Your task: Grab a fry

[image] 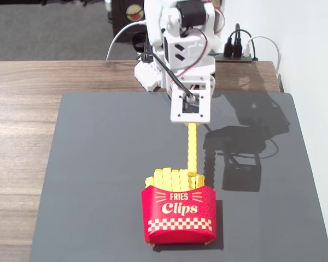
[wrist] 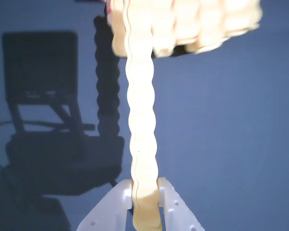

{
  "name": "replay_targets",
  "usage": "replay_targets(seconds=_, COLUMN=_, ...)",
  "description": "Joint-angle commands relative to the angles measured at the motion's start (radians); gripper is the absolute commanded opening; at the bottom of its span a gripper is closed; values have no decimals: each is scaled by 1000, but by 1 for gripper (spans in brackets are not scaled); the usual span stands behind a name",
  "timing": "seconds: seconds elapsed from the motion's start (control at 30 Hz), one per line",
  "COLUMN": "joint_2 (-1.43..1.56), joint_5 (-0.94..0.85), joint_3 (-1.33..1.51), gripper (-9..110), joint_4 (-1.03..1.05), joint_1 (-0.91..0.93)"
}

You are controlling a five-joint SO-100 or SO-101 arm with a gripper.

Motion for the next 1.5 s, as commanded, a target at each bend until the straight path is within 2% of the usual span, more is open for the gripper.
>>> replay_targets(seconds=0.0, joint_2=41, joint_5=-15, joint_3=-61, gripper=1, joint_4=26, joint_1=18)
replay_targets(seconds=0.43, joint_2=77, joint_5=-123, joint_3=-86, gripper=1, joint_4=2, joint_1=153)
replay_targets(seconds=0.83, joint_2=-40, joint_5=-160, joint_3=-227, gripper=1, joint_4=12, joint_1=152)
replay_targets(seconds=1.47, joint_2=-61, joint_5=-169, joint_3=-238, gripper=1, joint_4=20, joint_1=149)
